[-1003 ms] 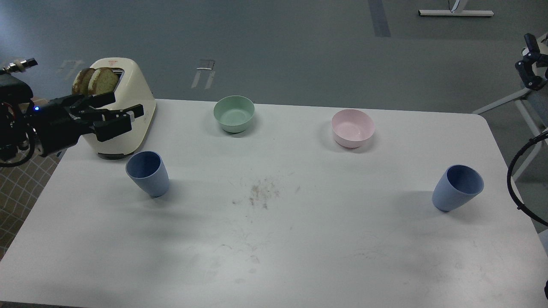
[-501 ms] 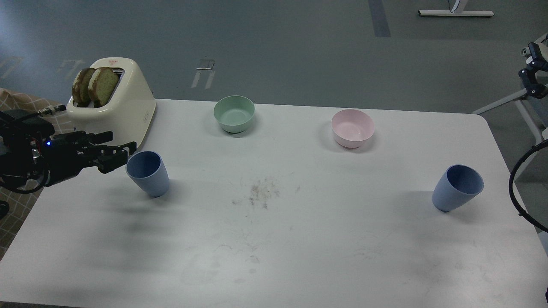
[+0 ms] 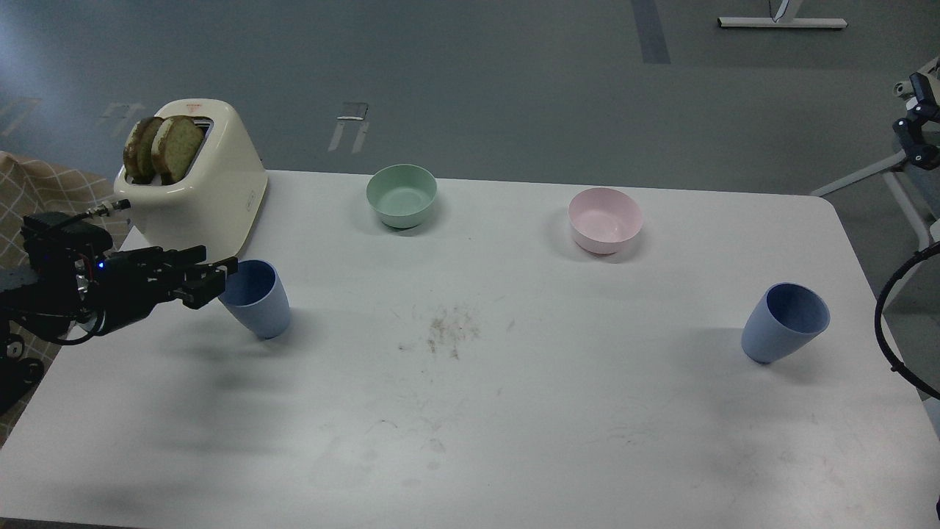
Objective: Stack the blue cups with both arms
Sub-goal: 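Reach the left gripper to the blue cup nearest it and grasp it, then carry the blue cup with the left gripper to the table center and lower it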
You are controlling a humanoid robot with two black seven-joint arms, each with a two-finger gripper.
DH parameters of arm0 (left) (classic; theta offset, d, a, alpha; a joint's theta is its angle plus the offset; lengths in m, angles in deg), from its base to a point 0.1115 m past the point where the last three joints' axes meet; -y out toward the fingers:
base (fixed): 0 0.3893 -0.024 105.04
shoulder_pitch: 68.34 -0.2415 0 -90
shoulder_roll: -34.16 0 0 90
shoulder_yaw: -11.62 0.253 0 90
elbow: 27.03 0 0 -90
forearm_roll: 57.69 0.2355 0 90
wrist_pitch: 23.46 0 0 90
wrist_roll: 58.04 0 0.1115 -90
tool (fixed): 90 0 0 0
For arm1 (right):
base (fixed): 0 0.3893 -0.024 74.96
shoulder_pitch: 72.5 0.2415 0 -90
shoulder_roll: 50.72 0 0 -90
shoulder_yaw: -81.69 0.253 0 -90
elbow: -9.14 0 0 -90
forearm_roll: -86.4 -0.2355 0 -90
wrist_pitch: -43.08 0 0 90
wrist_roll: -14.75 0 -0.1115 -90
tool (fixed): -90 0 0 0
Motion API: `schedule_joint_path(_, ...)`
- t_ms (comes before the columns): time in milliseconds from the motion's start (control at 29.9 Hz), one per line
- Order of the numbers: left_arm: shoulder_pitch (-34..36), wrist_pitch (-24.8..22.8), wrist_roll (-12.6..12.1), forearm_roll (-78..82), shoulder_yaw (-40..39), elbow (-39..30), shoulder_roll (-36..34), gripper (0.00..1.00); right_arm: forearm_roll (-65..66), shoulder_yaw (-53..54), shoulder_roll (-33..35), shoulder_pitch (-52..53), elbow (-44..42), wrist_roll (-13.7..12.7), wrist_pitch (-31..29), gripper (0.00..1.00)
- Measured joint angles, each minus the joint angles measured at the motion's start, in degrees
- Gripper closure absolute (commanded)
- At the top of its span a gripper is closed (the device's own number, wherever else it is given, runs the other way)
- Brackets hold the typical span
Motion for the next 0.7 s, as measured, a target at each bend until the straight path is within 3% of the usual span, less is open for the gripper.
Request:
schedule_joint_path(100, 0.02, -0.02, -0.22, 0.13, 0.93, 0.19, 0.58, 0.61, 0.0, 0.04, -0.12, -0.03, -0.01, 0.0, 0.0, 0.0)
schedule_joint_path(234, 0.25, -0.07, -0.27, 0.22, 1.27, 0.21, 0.72, 0.93, 0.0, 0.17, -0.16, -0.16, -0.04, 0.0, 0.0, 0.0)
schedule_joint_path(301, 0.27, -0.1, -0.2, 0.22, 1.3, 0.21, 0.72, 1.0, 0.0, 0.27, -0.15, -0.2, -0.06, 0.0, 0.0, 0.0)
schedule_joint_path(702, 0.82, -0.17, 0.12, 0.31, 1.24, -0.91, 0.63, 1.0, 0.0, 0.61, -0.05, -0.33, -0.36, 0.0, 0.0, 0.0)
